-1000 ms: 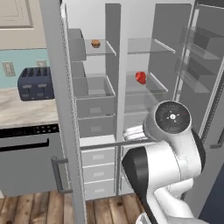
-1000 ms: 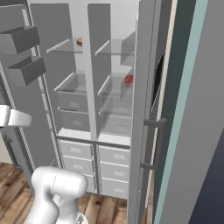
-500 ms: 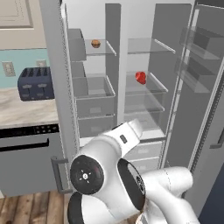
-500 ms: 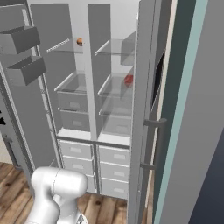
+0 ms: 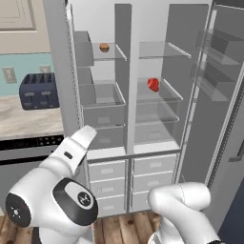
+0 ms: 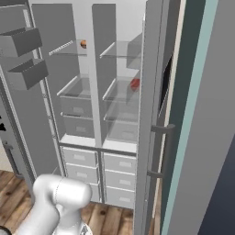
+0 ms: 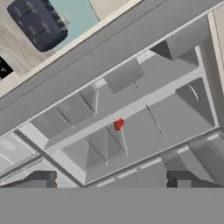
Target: Pick up the frozen steak from the freezer, place it on any shelf in the fridge, and close the fridge and freezer doors when done.
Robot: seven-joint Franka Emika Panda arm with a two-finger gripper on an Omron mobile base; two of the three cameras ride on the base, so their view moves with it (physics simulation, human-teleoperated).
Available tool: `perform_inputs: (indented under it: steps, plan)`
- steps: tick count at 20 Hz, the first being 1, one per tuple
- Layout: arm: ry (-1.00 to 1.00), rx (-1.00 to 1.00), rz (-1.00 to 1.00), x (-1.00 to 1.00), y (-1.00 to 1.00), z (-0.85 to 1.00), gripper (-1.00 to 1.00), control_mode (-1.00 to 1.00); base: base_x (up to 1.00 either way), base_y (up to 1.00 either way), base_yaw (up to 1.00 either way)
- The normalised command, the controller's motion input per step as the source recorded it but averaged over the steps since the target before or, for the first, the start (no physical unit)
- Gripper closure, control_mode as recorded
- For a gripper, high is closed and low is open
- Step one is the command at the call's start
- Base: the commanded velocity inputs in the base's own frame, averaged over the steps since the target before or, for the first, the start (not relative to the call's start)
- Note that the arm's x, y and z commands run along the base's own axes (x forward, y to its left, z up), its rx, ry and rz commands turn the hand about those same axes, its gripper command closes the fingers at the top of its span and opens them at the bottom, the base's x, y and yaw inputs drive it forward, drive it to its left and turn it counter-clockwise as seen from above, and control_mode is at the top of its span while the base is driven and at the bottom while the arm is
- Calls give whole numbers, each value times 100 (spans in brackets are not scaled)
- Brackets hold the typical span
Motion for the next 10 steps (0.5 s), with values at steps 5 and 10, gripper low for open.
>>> perform_inputs:
  steps: [5,10]
  plan:
    - [11,-24,-1,83,84,-5,-100,-100,0,0,0]
    - [10,-15,0,94,52,-23,-100,-100,0,0,0]
